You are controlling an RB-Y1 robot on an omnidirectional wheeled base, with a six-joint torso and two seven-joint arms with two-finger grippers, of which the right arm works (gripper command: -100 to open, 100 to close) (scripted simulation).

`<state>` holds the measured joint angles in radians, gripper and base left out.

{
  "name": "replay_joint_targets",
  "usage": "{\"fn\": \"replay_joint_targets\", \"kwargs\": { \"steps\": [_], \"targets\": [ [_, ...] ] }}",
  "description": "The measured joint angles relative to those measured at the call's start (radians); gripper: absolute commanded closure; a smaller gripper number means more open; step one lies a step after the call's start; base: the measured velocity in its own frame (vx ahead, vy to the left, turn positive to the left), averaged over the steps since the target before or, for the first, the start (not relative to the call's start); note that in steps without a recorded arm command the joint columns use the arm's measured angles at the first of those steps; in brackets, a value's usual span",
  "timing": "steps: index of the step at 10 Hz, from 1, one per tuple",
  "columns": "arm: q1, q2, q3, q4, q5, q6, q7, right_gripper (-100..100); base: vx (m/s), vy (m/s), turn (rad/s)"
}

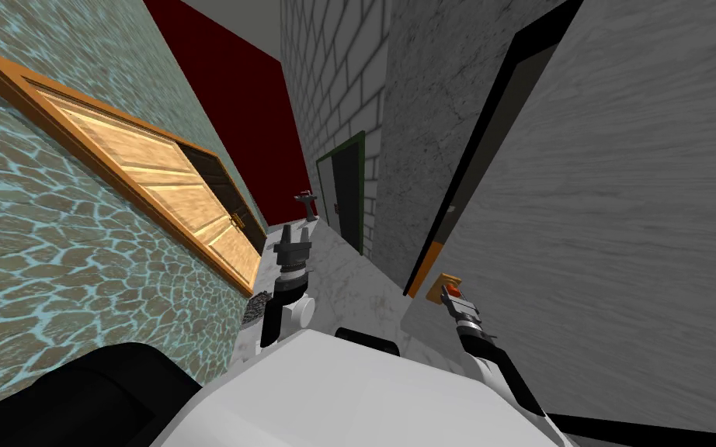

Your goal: Pull the door open

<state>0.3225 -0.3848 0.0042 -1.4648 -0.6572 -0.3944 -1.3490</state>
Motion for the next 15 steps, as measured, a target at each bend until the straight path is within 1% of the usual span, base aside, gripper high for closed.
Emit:
{"fn": "replay_joint_targets", "kwargs": {
  "steps": [1, 3, 8, 9, 10, 11, 15],
  "targets": [
    [0.006, -0.005, 0.004, 0.0, 0.001, 0.0, -0.004, 100, -0.2, -0.067, 0.179],
    [0.014, -0.018, 0.018, -0.012, 0.005, -0.01, -0.016, 100, -0.218, -0.078, 0.152],
    [0.044, -0.074, 0.074, -0.03, 0.021, -0.05, -0.069, 100, -0.248, -0.038, 0.094],
    [0.049, -0.084, 0.085, -0.033, 0.024, -0.056, -0.079, 100, -0.117, -0.022, 0.028],
    [0.052, -0.083, 0.09, -0.032, 0.025, -0.054, -0.081, 100, -0.151, -0.014, 0.126],
    [0.057, -0.092, 0.094, -0.032, 0.027, -0.058, -0.087, 100, -0.198, -0.05, 0.148],
    [0.073, -0.136, 0.123, -0.037, 0.038, -0.094, -0.13, 100, -0.214, -0.058, 0.127]
  ]
}}
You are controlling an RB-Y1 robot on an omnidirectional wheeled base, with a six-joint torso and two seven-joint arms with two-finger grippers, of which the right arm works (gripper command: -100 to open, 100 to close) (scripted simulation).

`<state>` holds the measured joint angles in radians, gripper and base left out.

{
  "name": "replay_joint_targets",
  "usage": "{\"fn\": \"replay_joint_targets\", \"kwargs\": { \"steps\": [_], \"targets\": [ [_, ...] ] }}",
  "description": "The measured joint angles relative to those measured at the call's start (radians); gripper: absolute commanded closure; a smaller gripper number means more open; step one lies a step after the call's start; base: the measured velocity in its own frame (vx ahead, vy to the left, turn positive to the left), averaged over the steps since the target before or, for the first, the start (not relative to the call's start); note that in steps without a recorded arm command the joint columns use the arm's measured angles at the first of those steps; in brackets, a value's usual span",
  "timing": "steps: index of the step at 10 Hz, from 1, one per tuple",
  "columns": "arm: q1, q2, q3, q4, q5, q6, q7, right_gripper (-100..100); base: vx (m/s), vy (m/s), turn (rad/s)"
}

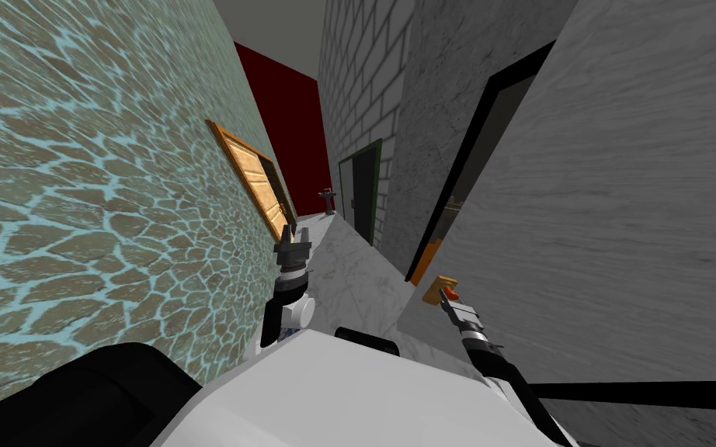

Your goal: Pull the door open

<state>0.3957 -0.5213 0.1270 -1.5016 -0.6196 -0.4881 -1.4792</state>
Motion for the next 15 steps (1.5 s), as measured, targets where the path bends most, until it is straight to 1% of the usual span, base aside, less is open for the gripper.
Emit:
{"fn": "replay_joint_targets", "kwargs": {
  "steps": [3, 4, 5, 6, 7, 10, 11, 12, 13, 14, 15],
  "targets": [
    [0.016, -0.032, 0.02, -0.005, 0.009, -0.023, -0.029, 100, -0.21, -0.044, 0.105],
    [0.02, -0.042, 0.029, -0.004, 0.011, -0.031, -0.039, 100, -0.082, -0.024, 0.03],
    [0.022, -0.042, 0.033, -0.002, 0.012, -0.03, -0.041, 100, -0.024, -0.001, -0.008],
    [0.036, -0.054, 0.04, -0.001, 0.018, -0.045, -0.051, 100, -0.024, 0.003, -0.027],
    [0.053, -0.07, 0.047, -0.005, 0.024, -0.062, -0.065, 100, -0.015, 0.002, -0.023],
    [0.091, -0.125, 0.078, 0.019, 0.05, -0.153, -0.122, 100, -0.014, -0.001, -0.021],
    [0.108, -0.133, 0.082, 0.012, 0.054, -0.17, -0.128, 100, -0.014, -0.01, -0.009],
    [0.125, -0.145, 0.09, 0.011, 0.061, -0.195, -0.137, 100, -0.013, -0.007, -0.015],
    [0.132, -0.152, 0.096, 0.015, 0.065, -0.214, -0.145, 100, -0.011, -0.004, -0.012],
    [0.145, -0.168, 0.104, 0.019, 0.072, -0.238, -0.158, 100, -0.012, -0.011, -0.029],
    [0.166, -0.189, 0.115, 0.023, 0.081, -0.27, -0.178, 100, -0.017, -0.005, -0.028]
  ]
}}
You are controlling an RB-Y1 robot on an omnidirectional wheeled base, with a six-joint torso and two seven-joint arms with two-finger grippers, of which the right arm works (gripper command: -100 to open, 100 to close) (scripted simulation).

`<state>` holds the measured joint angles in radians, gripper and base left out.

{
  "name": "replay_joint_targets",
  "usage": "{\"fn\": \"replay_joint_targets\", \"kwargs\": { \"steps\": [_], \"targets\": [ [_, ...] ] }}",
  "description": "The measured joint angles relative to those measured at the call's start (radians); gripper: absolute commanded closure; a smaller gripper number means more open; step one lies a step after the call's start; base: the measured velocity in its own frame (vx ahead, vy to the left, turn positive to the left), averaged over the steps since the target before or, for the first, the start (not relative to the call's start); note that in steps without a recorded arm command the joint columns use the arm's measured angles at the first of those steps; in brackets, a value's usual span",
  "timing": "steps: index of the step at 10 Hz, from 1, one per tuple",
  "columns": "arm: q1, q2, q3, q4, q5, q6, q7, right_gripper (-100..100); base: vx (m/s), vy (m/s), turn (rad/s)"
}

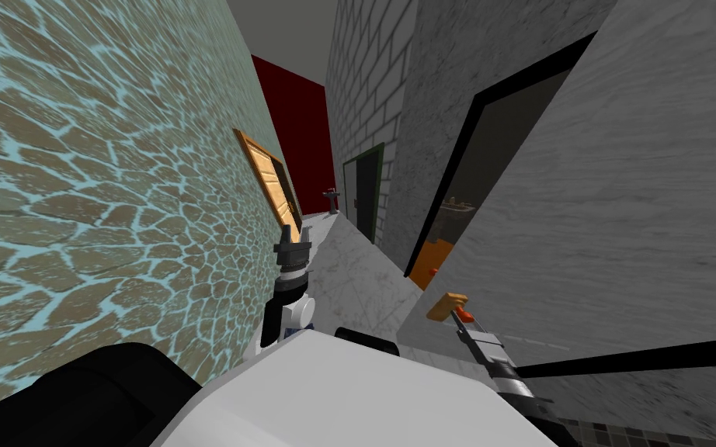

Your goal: Pull the door open

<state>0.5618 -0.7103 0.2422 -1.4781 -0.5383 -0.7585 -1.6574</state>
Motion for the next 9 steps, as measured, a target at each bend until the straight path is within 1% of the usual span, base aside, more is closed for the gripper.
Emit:
{"fn": "replay_joint_targets", "kwargs": {
  "steps": [1, 2, 3, 4, 5, 6, 7, 8, 9],
  "targets": [
    [0.012, -0.009, 0.007, 0.003, 0.005, -0.023, -0.01, 100, -0.017, -0.008, -0.033],
    [0.025, -0.023, 0.014, 0.001, 0.01, -0.042, -0.02, 100, -0.009, -0.008, -0.009],
    [0.033, -0.031, 0.019, 0.004, 0.015, -0.059, -0.027, 100, -0.005, -0.01, -0.011],
    [0.046, -0.046, 0.026, 0.007, 0.02, -0.081, -0.04, 100, -0.004, -0.009, -0.005],
    [0.056, -0.053, 0.031, 0.009, 0.025, -0.099, -0.047, 100, -0.005, -0.01, -0.025],
    [0.067, -0.066, 0.038, 0.011, 0.03, -0.119, -0.058, 100, -0.009, -0.017, -0.027],
    [0.083, -0.082, 0.047, 0.015, 0.037, -0.146, -0.073, 100, -0.01, -0.021, -0.033],
    [0.092, -0.096, 0.057, 0.025, 0.046, -0.174, -0.088, 100, -0.01, -0.017, -0.017],
    [0.108, -0.111, 0.063, 0.022, 0.05, -0.191, -0.1, 100, -0.009, -0.013, -0.014]
  ]
}}
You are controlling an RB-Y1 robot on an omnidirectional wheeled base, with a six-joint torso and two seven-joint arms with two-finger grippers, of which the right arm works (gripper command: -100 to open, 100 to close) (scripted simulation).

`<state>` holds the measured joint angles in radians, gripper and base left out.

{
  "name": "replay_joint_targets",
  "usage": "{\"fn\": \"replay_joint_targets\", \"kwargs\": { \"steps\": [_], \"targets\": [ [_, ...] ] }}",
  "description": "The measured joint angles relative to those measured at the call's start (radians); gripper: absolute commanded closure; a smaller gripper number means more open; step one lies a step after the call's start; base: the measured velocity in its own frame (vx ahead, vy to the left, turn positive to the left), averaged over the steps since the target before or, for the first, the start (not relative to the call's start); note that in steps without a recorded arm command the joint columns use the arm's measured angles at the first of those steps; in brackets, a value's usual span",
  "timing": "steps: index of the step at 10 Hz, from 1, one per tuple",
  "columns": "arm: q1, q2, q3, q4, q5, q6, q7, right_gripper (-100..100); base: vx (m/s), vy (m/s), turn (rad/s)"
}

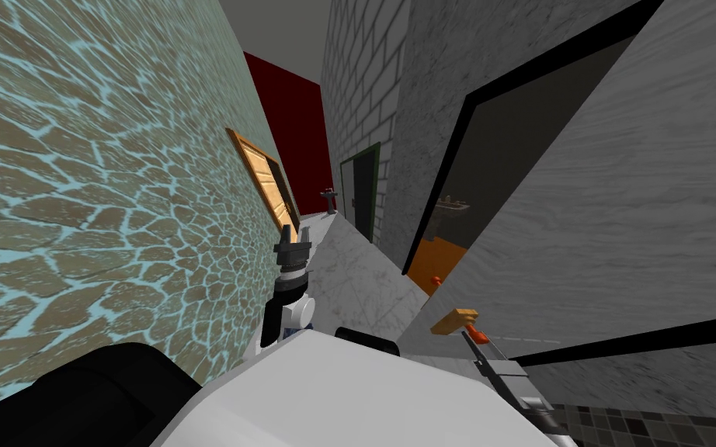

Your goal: Pull the door open

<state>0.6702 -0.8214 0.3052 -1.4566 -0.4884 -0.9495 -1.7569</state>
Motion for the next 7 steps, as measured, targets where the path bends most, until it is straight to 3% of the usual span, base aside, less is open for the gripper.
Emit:
{"fn": "replay_joint_targets", "kwargs": {
  "steps": [2, 7],
  "targets": [
    [0.007, -0.011, 0.009, 0.008, 0.006, -0.019, -0.014, 100, 0.005, 0.011, 0.0],
    [0.002, -0.029, 0.06, 0.012, -0.008, -0.077, 0.025, 100, 0.014, 0.029, -0.004]
  ]
}}
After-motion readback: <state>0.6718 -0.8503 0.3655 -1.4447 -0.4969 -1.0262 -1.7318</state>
